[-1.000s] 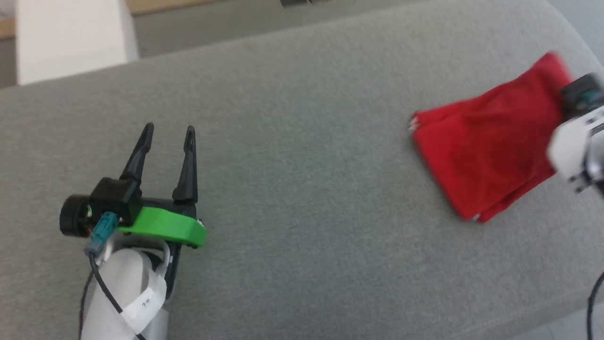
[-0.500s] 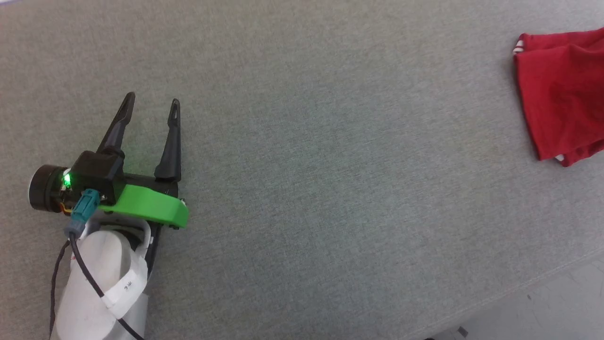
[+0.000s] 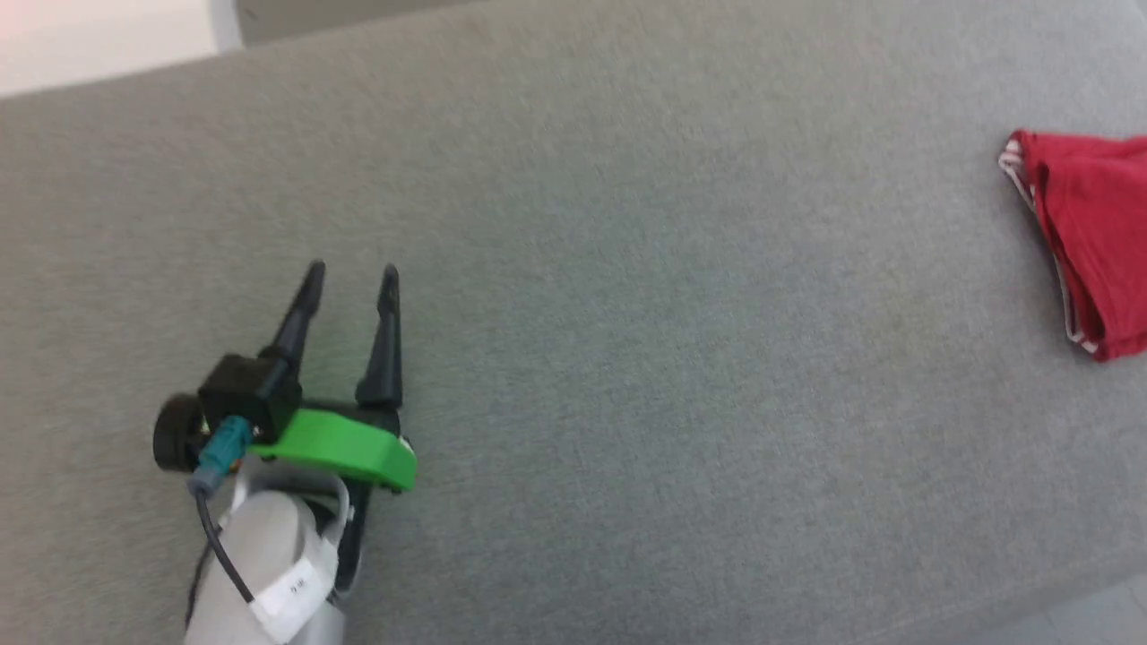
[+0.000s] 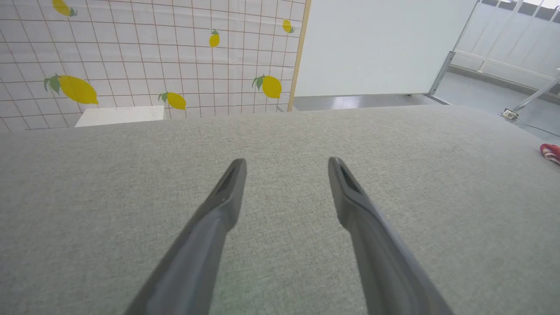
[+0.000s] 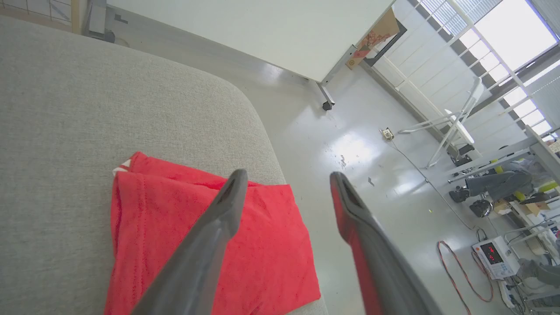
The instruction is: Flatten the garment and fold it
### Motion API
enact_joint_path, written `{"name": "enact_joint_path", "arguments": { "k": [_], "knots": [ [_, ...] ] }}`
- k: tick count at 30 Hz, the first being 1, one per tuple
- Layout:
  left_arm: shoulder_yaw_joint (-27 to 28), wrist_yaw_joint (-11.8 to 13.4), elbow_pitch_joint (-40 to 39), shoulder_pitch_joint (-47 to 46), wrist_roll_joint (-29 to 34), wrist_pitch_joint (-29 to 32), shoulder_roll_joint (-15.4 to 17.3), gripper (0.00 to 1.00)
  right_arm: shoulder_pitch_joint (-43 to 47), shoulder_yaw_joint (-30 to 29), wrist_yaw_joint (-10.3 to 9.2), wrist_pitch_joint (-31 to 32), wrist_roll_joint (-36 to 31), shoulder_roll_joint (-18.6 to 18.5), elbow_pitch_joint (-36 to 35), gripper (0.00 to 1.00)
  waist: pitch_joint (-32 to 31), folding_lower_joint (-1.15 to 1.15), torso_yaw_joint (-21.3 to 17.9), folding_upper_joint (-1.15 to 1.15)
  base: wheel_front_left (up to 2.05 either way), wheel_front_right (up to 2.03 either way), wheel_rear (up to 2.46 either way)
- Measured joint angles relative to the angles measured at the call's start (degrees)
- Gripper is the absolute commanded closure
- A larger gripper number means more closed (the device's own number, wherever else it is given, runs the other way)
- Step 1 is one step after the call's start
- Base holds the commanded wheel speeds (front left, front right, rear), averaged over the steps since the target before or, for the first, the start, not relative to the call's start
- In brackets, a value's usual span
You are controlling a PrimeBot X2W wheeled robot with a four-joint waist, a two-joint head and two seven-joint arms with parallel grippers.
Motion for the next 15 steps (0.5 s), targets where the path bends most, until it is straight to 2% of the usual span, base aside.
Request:
{"name": "enact_joint_path", "arguments": {
  "k": [1, 2, 6, 9, 15],
  "knots": [
    [0.01, 0.0, 0.42, 0.58, -0.32, -0.04, -0.33, 0.0, 1.05, 0.57, 0.0, -0.51, 1.63, 0.44, -0.82, 0.0, -1.16, 0.0, 0.57, 0.0, 0.0, 0.0, 0.0],
    [0.01, 0.01, 1.27, 1.92, -1.75, -0.26, -0.93, 0.0, 4.42, 2.49, 0.0, -2.13, 6.31, 1.86, -4.52, 0.0, -4.42, 0.0, 2.41, 0.0, 0.0, 0.0, 0.0],
    [-0.1, 0.14, 2.41, 3.51, -2.82, -0.43, -1.74, 0.0, 10.76, 3.66, -0.01, -4.37, 13.36, 4.87, -12.83, 0.0, -8.44, 0.0, 5.32, 0.0, 0.0, 0.0, 0.0],
    [-0.15, 0.32, 2.8, 4.48, -3.19, -0.44, -2.18, 0.0, 16.61, 3.68, -0.01, -4.65, 17.07, 7.43, -19.95, 0.0, -10.79, 0.0, 7.84, 0.0, 0.0, 0.0, 0.0],
    [-0.44, 0.57, 3.5, 5.86, -3.22, -0.44, -2.56, 0.0, 27.87, 4.76, -0.01, -3.8, 20.31, 13.72, -33.32, 0.0, -14.74, 0.0, 12.43, 0.0, 0.0, 0.0, 0.0]
  ]
}}
